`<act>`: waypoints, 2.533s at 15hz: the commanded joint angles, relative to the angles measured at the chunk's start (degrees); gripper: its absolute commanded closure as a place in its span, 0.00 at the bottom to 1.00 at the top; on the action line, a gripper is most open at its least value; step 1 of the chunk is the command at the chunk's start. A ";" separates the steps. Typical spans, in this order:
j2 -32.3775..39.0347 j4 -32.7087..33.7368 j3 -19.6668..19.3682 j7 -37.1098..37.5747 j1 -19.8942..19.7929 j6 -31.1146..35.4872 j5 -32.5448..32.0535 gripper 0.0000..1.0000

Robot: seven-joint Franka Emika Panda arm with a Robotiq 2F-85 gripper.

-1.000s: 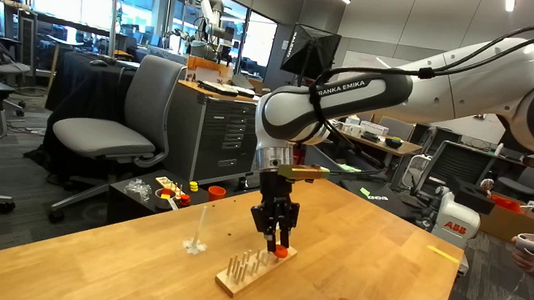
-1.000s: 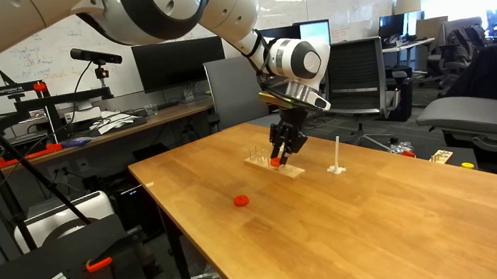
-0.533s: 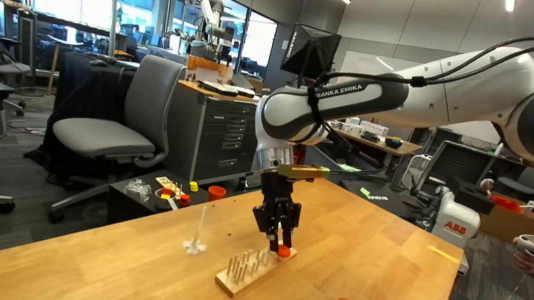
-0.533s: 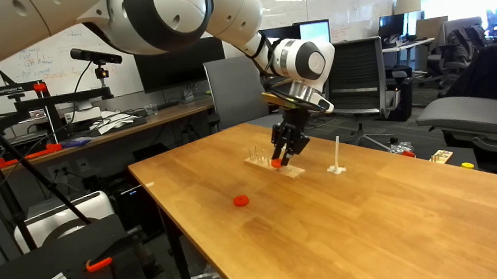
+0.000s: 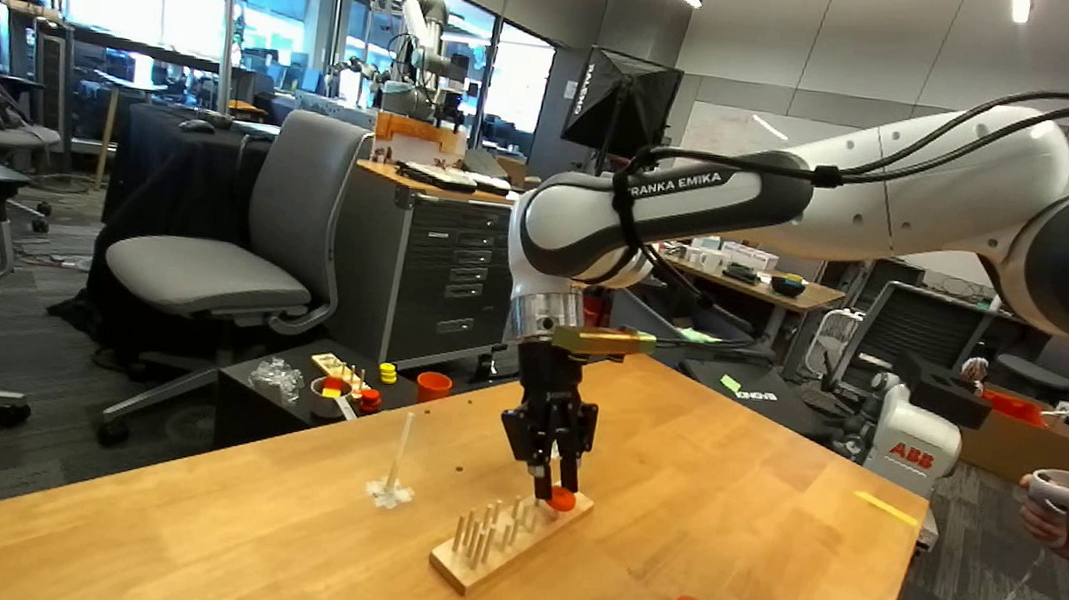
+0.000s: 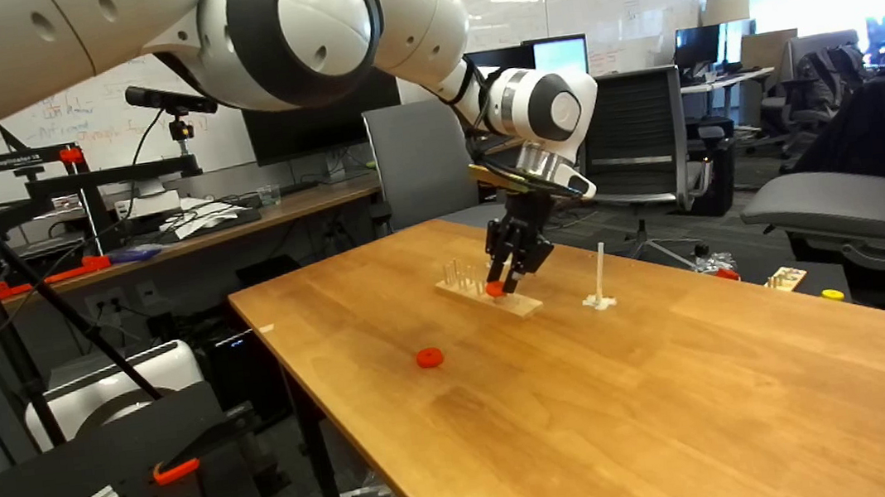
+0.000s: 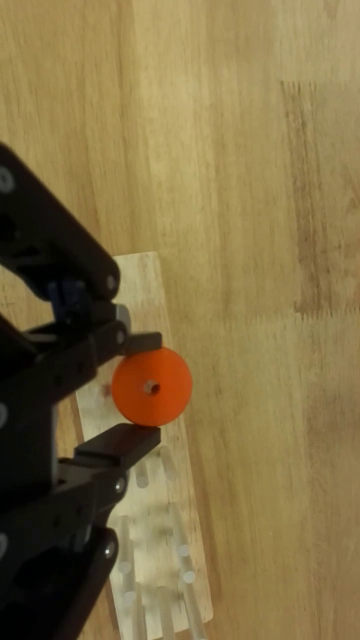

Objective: Put the right orange object on the wooden board

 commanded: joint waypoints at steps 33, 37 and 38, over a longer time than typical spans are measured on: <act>-11.82 -13.08 0.10 -9.61 -5.02 2.93 -0.28 0.07; -13.70 -16.35 0.00 -11.26 -6.32 1.62 -0.27 0.07; -12.61 -15.42 -0.13 -10.70 -6.38 0.85 -0.24 0.51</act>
